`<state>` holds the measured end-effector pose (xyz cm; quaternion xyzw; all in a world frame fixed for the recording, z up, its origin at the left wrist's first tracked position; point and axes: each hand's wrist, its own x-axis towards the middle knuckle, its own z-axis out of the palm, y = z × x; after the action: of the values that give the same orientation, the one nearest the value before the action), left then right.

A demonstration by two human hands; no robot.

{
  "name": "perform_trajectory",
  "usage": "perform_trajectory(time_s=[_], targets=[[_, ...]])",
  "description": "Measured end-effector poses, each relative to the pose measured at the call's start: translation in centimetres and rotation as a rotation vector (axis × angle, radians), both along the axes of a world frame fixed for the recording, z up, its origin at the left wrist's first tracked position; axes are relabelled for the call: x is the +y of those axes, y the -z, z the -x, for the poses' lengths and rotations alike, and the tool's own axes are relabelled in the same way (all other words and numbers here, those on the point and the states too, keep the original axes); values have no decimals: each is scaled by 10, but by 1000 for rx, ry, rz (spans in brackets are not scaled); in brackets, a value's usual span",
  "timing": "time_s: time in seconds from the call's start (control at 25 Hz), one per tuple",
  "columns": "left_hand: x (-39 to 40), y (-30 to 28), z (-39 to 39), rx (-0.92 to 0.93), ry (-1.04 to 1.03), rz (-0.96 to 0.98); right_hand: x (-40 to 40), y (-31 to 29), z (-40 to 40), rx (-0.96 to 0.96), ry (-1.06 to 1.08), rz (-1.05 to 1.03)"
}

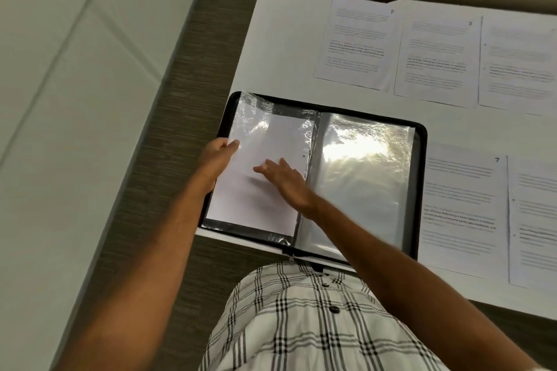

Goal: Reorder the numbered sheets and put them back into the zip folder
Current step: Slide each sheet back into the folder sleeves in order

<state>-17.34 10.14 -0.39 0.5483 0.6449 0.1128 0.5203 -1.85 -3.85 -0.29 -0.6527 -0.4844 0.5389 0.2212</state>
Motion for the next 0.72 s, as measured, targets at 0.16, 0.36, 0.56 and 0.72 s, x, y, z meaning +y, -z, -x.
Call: perform_trajectory(time_s=[0.16, 0.36, 0.56, 0.72], targets=[[-9, 21, -12, 436, 227, -425, 1, 26, -10, -309, -144, -87], [-26, 41, -50, 471, 800, -644, -6, 42, -54, -424, -42, -345], [-19, 45, -118, 337, 808, -724, -17, 46, -135, -570, 217, -337], [17, 40, -190, 214, 698, -695, -7, 43, -205, -530, 408, -352]])
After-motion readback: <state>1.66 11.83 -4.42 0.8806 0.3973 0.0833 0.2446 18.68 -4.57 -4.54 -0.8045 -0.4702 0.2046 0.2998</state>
